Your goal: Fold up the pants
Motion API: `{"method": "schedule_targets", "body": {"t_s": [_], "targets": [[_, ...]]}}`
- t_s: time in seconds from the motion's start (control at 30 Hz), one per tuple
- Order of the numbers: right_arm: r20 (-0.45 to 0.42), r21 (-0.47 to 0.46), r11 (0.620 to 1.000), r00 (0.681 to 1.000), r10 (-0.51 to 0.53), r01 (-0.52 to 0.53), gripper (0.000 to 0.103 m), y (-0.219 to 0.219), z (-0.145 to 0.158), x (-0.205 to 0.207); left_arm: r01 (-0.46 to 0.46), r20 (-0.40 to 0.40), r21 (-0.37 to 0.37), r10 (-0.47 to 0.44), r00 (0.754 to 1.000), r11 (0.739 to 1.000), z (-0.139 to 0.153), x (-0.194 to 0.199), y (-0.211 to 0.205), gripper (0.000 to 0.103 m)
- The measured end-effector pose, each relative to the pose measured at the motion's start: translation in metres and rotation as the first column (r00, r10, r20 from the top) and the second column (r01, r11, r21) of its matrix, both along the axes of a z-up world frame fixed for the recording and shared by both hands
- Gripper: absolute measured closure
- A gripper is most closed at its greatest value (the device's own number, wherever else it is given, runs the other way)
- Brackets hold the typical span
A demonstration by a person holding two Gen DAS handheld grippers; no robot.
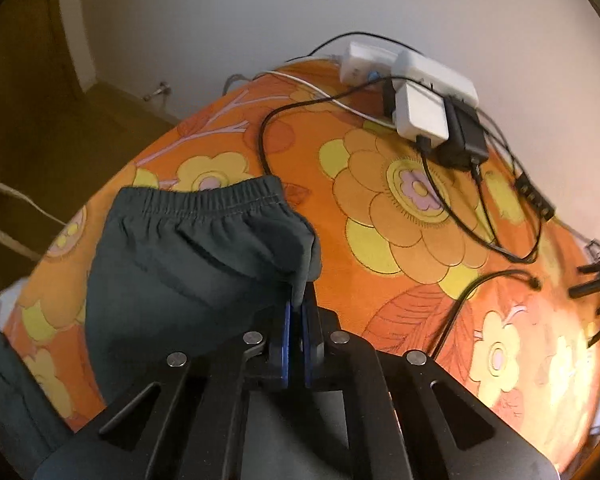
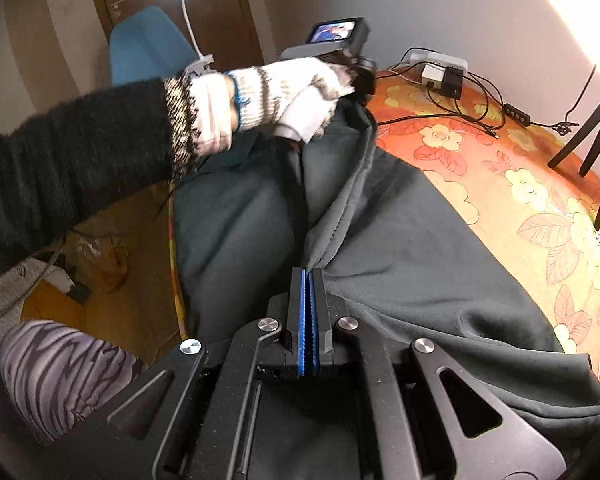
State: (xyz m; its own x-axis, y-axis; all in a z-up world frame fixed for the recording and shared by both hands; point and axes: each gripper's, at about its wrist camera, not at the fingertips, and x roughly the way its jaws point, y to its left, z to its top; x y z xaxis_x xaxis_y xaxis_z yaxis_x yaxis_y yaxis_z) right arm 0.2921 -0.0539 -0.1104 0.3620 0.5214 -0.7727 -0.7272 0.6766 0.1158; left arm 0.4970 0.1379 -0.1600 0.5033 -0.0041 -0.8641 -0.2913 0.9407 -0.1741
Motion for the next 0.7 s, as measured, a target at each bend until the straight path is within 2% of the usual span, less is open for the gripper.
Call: {"method": "schedule_targets", "body": {"t_s": [0.13,0.17,0.23,0.4,0.6,0.7], "targets": [[0.014,-0.024,1.0,1.0,-0.018,0.018,0.1,-0.001,-0.001,0.0,-0.025,0.06,-0.082,0.03,0.998,0.996,0.009,-0.018,0.02,0.101],[0.016,-0.03,0.999,1.0,-0.024,0.025,0.1,-0.001,-0.001,0.0,-0.03,0.079,-0.116,0.039,0.996,0.993,0.015,-0.023,0.026,0.101],[0.025,-0.041,0.998,0.999,-0.036,0.037,0.1,-0.003,0.0,0.0,-0.04,0.112,-0.13,0.055,0.992,0.991,0.028,-0.031,0.039,0.101],[0.057,-0.066,0.995,0.996,-0.065,0.069,0.1,-0.006,0.009,0.0,-0.058,0.196,-0.224,0.103,0.975,0.973,0.06,-0.055,0.068,0.101],[0.124,-0.134,0.988,0.991,-0.053,0.07,0.1,-0.001,0.026,-0.02,-0.028,0.295,-0.319,0.127,0.947,0.947,0.102,-0.112,0.104,0.101],[0.148,-0.157,0.985,0.988,-0.046,0.07,0.1,0.0,0.034,-0.034,-0.019,0.337,-0.377,0.157,0.928,0.926,0.107,-0.155,0.125,0.101]]}}
